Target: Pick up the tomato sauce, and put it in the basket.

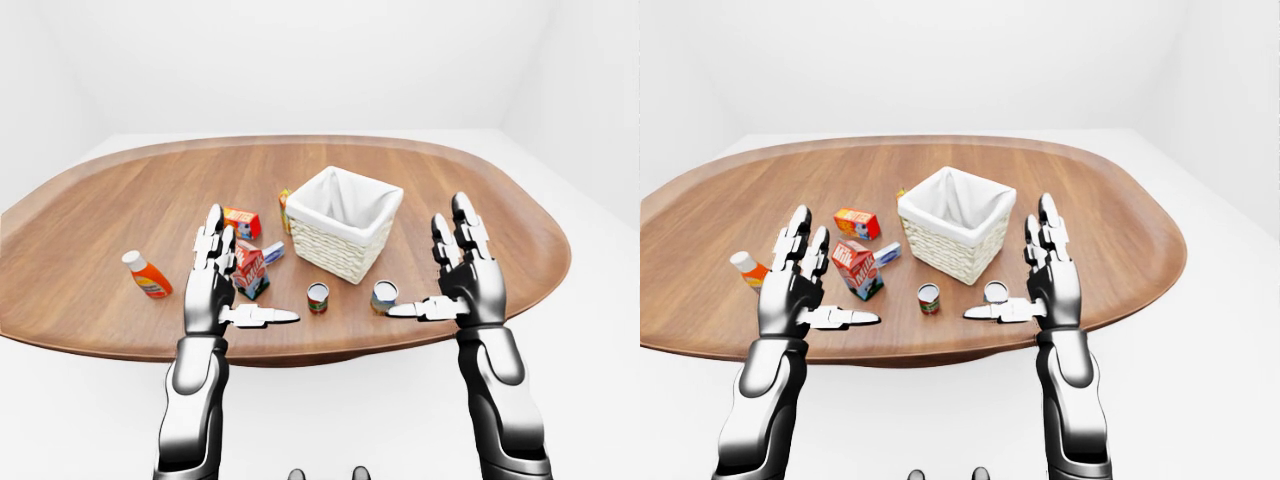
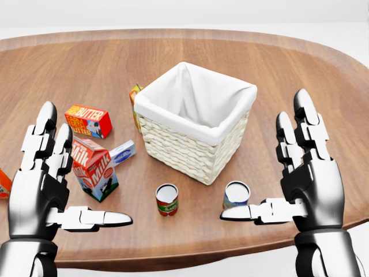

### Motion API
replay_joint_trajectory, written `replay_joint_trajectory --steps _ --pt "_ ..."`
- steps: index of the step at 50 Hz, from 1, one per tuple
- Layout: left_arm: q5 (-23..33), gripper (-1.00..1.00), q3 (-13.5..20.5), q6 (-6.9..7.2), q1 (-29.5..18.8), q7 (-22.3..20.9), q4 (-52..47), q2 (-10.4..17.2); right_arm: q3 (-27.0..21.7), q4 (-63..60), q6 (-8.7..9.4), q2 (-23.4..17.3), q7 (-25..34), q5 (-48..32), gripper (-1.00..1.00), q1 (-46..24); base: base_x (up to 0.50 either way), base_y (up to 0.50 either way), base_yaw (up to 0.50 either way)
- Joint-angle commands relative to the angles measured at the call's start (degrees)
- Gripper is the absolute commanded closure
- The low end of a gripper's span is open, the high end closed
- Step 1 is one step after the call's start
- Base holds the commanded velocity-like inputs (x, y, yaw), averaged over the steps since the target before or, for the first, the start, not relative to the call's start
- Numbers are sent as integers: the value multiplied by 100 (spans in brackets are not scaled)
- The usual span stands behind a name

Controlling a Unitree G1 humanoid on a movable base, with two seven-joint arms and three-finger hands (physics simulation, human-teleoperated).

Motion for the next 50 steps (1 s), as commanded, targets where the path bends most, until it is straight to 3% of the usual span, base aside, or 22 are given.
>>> replay_joint_trajectory --steps 1,15,25,37,50 --pt "-3 -100 4 0 6 -7 15 -6 29 50 0 9 17 -41 -100 31 0 -50 0" --pt "-12 -100 11 0 -9 1 -25 -1 -8 107 0 16 -8 15 -100 -4 0 -48 0" --pt "-13 -100 11 0 -6 -5 -6 -2 -22 -100 0 15 4 192 -100 32 0 0 0" --pt "9 -100 -23 0 5 -3 13 -13 -27 -49 0 2 18 170 -100 13 50 0 0" --pt "34 -100 -58 0 35 -7 29 -25 -29 -35 0 1 -104 131 -100 -34 0 0 0"
